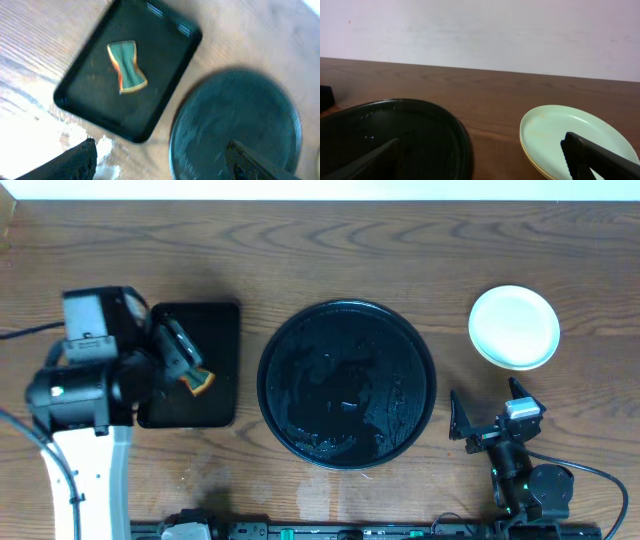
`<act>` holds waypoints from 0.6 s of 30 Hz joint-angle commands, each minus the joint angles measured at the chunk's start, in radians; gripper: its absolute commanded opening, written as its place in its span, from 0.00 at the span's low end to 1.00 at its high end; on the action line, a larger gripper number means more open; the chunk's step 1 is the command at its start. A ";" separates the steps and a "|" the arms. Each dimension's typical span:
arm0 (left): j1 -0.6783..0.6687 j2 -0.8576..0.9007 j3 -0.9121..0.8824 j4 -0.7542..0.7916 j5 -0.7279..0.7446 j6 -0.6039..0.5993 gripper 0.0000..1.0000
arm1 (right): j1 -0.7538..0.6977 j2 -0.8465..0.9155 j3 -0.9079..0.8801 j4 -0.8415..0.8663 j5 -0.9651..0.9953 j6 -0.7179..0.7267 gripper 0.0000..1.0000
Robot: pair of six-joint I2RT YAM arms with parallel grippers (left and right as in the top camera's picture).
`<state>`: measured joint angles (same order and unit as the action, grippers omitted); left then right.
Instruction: Clean dirty plates on tray and stack at the side
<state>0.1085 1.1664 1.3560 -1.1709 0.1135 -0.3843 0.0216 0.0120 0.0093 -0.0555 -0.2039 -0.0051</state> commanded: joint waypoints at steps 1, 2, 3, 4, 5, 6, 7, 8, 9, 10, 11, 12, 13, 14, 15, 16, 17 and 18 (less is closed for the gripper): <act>-0.069 -0.016 -0.121 0.051 -0.010 0.147 0.82 | -0.009 -0.007 -0.004 -0.003 0.013 -0.011 0.99; -0.082 -0.028 -0.161 0.091 -0.010 0.173 0.82 | -0.009 -0.007 -0.004 -0.003 0.013 -0.011 0.99; -0.095 -0.044 -0.212 0.146 -0.009 0.197 0.82 | -0.009 -0.007 -0.004 -0.003 0.013 -0.011 0.99; -0.106 -0.060 -0.259 0.199 -0.009 0.213 0.82 | -0.009 -0.007 -0.004 -0.003 0.013 -0.011 0.99; -0.114 -0.076 -0.310 0.257 -0.009 0.220 0.82 | -0.009 -0.007 -0.004 -0.003 0.013 -0.011 0.99; -0.119 -0.093 -0.364 0.319 -0.009 0.220 0.82 | -0.009 -0.007 -0.004 -0.003 0.013 -0.011 0.99; -0.123 -0.115 -0.429 0.392 -0.008 0.219 0.82 | -0.009 -0.007 -0.004 -0.003 0.013 -0.011 0.99; -0.125 -0.135 -0.484 0.451 -0.001 0.219 0.82 | -0.009 -0.007 -0.004 -0.003 0.013 -0.011 0.99; -0.126 -0.157 -0.544 0.518 0.011 0.219 0.82 | -0.009 -0.007 -0.004 -0.003 0.013 -0.011 0.99; -0.126 -0.180 -0.606 0.589 0.026 0.219 0.82 | -0.009 -0.007 -0.004 -0.003 0.013 -0.011 0.99; -0.126 -0.201 -0.661 0.650 0.037 0.219 0.82 | -0.009 -0.007 -0.004 -0.003 0.013 -0.011 0.99; -0.126 -0.222 -0.720 0.719 0.044 0.216 0.82 | -0.009 -0.007 -0.004 -0.003 0.013 -0.011 0.99; -0.126 -0.238 -0.766 0.773 0.055 0.216 0.82 | -0.009 -0.006 -0.004 -0.003 0.013 -0.011 0.99; -0.126 -0.254 -0.811 0.824 0.060 0.215 0.82 | -0.009 -0.006 -0.004 -0.003 0.013 -0.011 0.99; -0.126 -0.270 -0.850 0.869 0.060 0.214 0.82 | -0.009 -0.006 -0.004 -0.003 0.013 -0.011 0.99; -0.126 -0.287 -0.886 0.909 0.060 0.206 0.82 | -0.009 -0.006 -0.004 -0.003 0.013 -0.011 0.99; -0.126 -0.305 -0.922 0.949 0.060 0.206 0.82 | -0.009 -0.006 -0.004 -0.003 0.013 -0.011 0.99; -0.126 -0.322 -0.950 0.980 0.060 0.206 0.82 | -0.009 -0.006 -0.004 -0.003 0.013 -0.011 0.99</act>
<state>-0.0151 0.8898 0.4679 -0.2401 0.1570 -0.1864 0.0216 0.0120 0.0093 -0.0559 -0.2005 -0.0055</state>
